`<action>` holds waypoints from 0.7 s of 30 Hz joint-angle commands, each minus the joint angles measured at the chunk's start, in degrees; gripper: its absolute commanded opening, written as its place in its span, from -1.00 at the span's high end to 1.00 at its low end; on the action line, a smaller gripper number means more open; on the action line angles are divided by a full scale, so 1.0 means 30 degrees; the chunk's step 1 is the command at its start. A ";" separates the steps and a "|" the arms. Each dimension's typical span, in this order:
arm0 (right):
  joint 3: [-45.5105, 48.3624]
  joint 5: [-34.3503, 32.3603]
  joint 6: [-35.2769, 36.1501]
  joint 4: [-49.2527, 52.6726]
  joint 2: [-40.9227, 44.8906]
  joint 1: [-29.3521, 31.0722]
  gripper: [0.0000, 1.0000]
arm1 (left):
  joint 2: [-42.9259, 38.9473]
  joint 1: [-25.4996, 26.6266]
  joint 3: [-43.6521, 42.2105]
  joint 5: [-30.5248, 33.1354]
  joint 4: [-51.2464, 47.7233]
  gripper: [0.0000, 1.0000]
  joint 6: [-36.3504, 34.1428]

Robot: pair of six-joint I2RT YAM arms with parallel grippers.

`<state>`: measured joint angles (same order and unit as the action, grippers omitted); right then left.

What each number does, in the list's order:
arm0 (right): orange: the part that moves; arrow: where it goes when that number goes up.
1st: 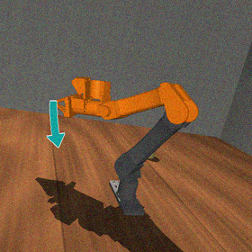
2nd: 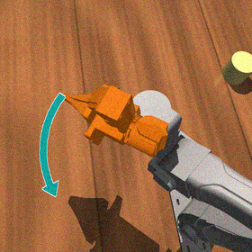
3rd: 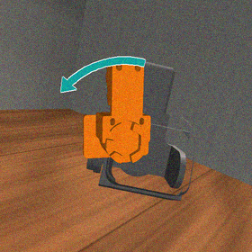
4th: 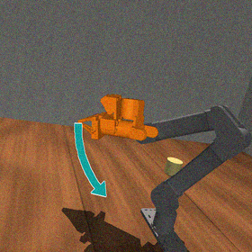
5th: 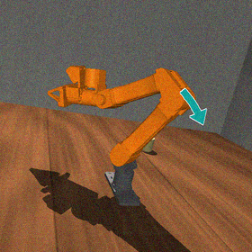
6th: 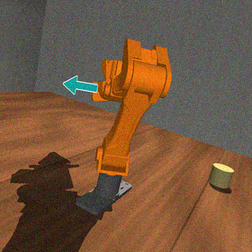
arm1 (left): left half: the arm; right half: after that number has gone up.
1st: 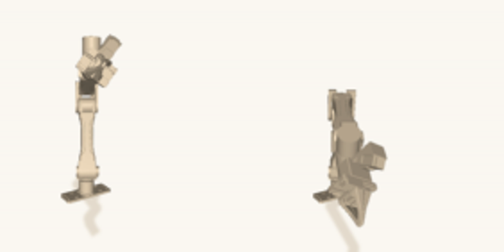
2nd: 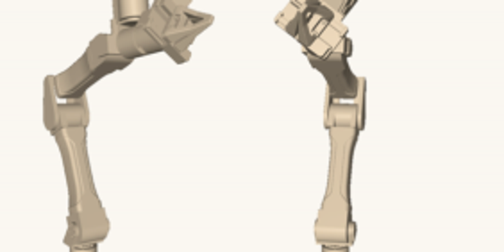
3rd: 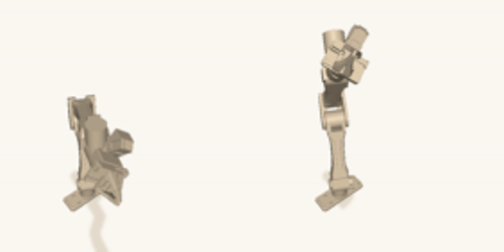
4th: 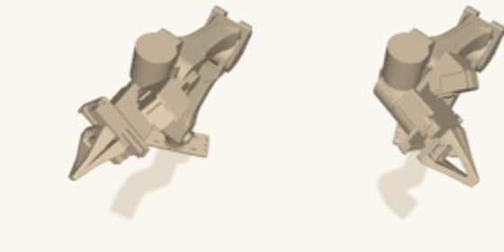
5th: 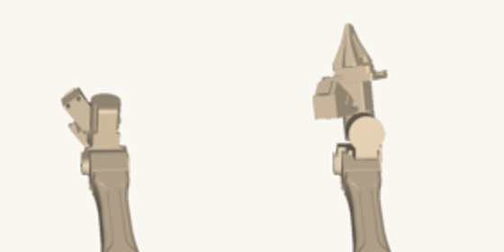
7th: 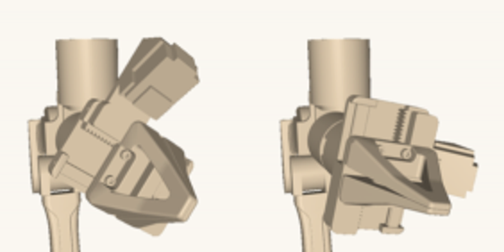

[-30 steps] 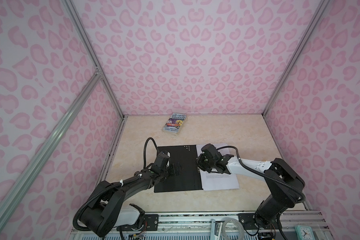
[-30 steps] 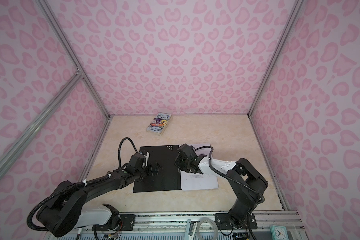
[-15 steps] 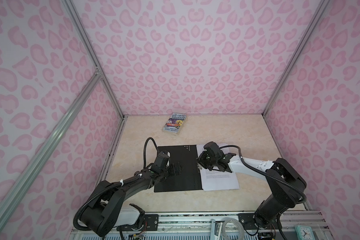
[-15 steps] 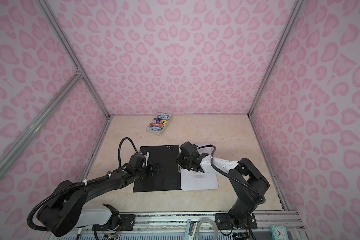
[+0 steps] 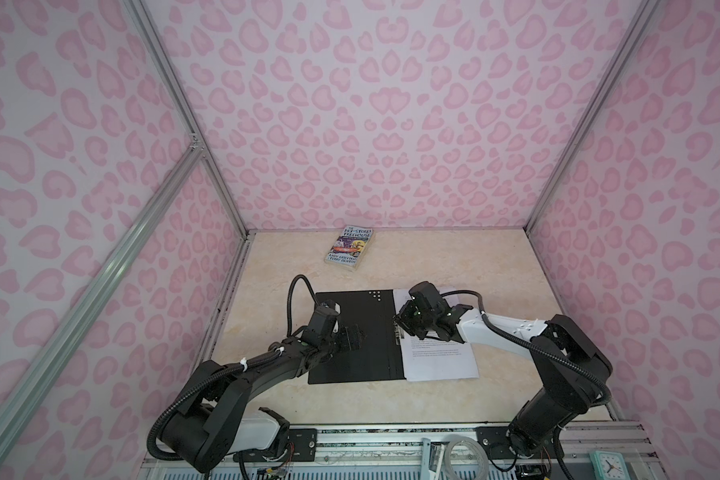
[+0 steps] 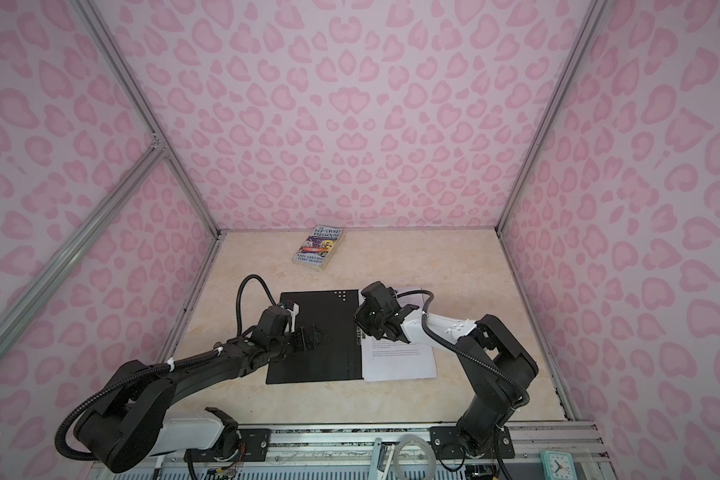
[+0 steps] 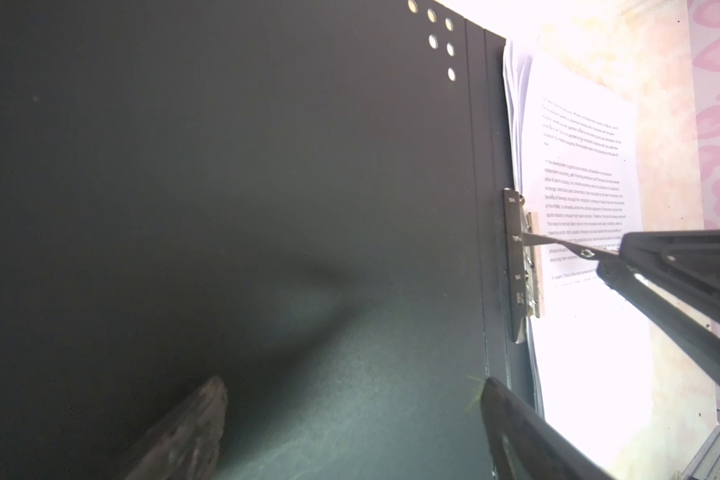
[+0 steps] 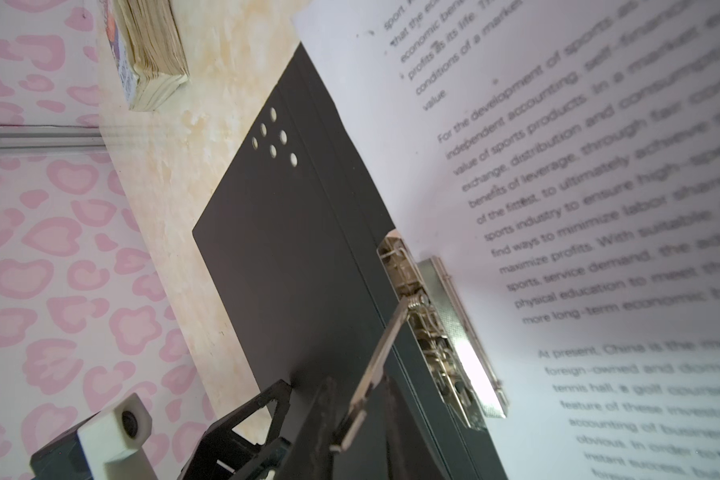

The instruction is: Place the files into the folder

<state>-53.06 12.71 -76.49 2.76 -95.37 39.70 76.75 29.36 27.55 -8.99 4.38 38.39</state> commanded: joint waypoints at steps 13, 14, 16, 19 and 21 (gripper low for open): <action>-0.0566 0.0334 0.0184 -0.0402 -0.0399 -0.0445 0.52 | 0.0256 -0.0003 -0.0043 -0.0203 -0.1637 -0.95 0.0210; -0.0568 0.0403 0.0184 -0.0405 -0.0432 -0.0460 0.52 | 0.0265 -0.0003 -0.0043 -0.0195 -0.1637 -0.95 0.0201; -0.0577 0.0556 0.0155 -0.0445 -0.0520 -0.0494 0.53 | 0.0255 -0.0003 -0.0043 -0.0200 -0.1637 -0.95 0.0184; -0.0480 0.0621 0.0047 -0.0460 -0.0555 -0.0490 0.55 | 0.0229 -0.0003 -0.0043 -0.0195 -0.1662 -0.95 0.0174; -0.0241 0.0649 -0.0094 -0.0640 -0.0524 -0.0417 0.57 | 0.0224 -0.0001 -0.0043 -0.0195 -0.1661 -0.95 0.0196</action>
<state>-54.57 14.46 -76.31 2.35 -96.53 38.24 77.01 29.36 27.66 -9.02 4.60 38.39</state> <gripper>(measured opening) 0.220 0.973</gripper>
